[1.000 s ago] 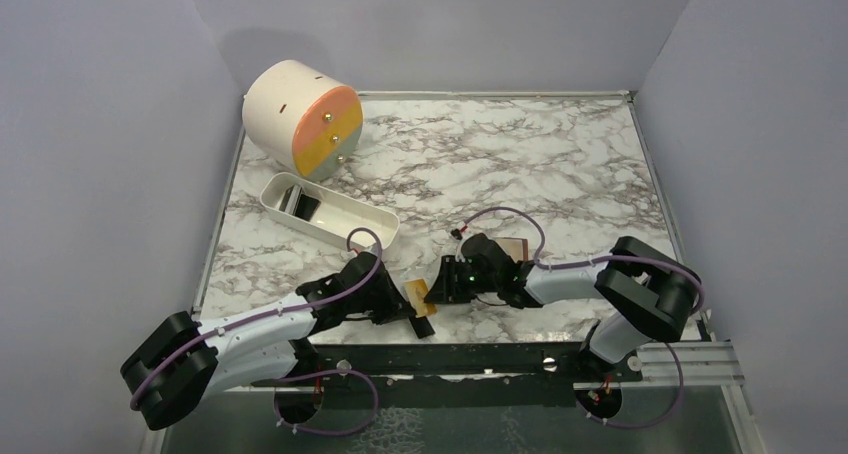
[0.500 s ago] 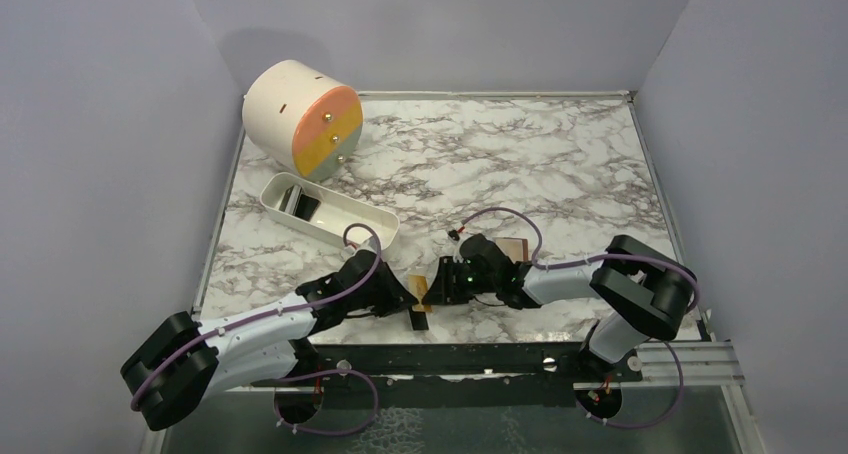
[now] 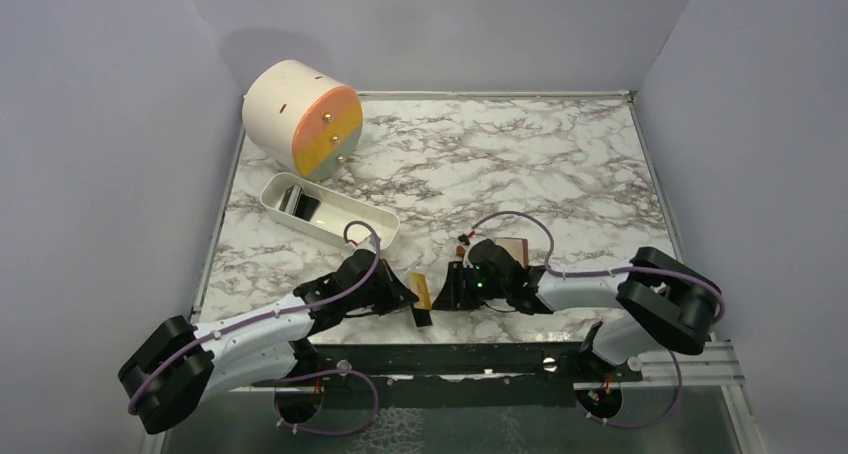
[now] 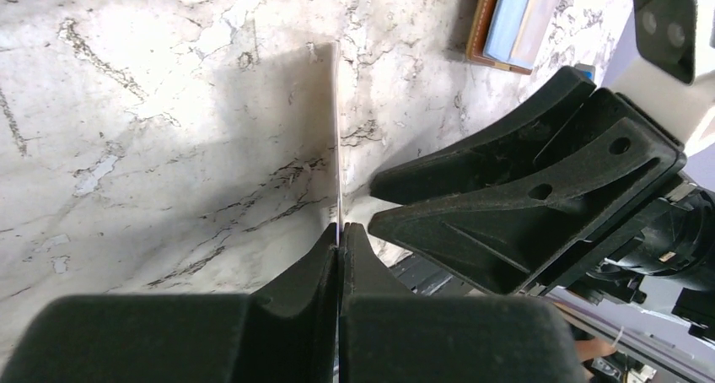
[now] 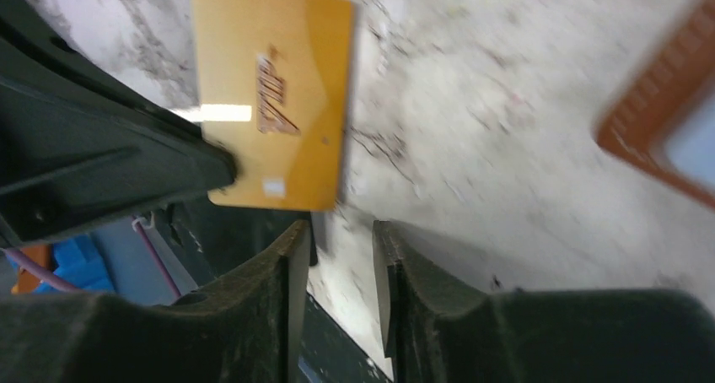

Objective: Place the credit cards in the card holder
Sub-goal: Pick up the credit card from the center of the board, then insert the credit card into the card holder.

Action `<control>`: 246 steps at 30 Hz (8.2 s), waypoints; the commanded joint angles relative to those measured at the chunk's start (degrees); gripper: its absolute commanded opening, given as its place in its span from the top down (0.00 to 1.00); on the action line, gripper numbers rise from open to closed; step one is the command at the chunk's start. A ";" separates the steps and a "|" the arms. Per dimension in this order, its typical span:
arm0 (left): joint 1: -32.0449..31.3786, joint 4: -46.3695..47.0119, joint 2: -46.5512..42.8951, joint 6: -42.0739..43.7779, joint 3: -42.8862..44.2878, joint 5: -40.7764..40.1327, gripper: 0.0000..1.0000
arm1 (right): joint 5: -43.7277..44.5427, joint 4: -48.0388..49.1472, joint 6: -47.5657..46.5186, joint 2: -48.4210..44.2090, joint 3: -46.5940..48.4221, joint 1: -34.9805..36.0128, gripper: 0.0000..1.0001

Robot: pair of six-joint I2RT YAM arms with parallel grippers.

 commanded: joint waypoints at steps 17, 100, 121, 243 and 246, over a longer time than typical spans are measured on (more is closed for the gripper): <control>0.11 6.52 -11.91 4.28 2.66 9.23 1.00 | 0.59 -18.49 3.34 -30.57 -1.15 -7.42 0.47; 0.09 15.97 -22.00 -3.10 -1.53 16.22 1.00 | -5.61 -20.27 3.67 -40.89 7.57 -17.00 0.99; 1.67 -6.48 11.42 27.08 27.45 15.12 1.00 | -0.24 -41.71 -20.93 -22.56 21.41 -30.09 0.99; 4.80 -5.20 38.46 28.50 29.77 18.74 1.00 | -25.28 -8.97 -15.01 -1.19 0.31 -46.35 0.99; 4.81 -5.05 38.37 28.53 29.37 18.45 1.00 | -25.49 -7.60 -13.94 -1.77 -0.39 -46.36 0.99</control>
